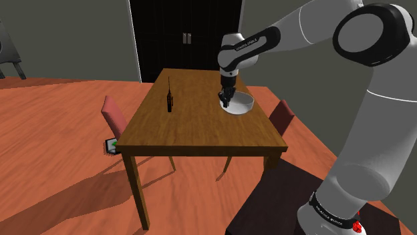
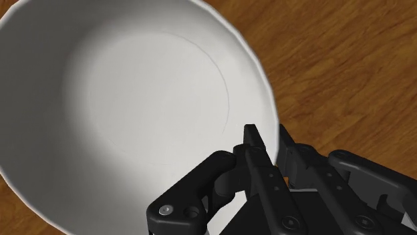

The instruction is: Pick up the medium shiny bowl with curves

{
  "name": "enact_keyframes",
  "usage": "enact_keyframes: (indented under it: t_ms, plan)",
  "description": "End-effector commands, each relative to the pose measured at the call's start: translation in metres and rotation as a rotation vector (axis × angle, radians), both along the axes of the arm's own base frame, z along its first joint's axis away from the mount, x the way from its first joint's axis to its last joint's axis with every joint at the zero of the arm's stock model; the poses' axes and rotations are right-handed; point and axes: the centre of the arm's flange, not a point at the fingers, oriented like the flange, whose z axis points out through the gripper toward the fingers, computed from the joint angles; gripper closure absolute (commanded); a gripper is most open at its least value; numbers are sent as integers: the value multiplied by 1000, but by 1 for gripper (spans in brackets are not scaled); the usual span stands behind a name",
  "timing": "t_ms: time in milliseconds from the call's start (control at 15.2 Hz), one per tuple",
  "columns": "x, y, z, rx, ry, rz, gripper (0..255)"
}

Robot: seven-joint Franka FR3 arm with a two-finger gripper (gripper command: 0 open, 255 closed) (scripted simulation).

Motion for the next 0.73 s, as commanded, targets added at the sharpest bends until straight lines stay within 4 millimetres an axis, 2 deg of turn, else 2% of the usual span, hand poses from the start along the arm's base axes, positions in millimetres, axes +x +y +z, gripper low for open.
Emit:
enact_keyframes:
  t_ms: [0, 660]
  plan:
    - [0, 1, 11, 0, 0, 0, 255]
    - [0, 1, 63, 0, 0, 0, 255]
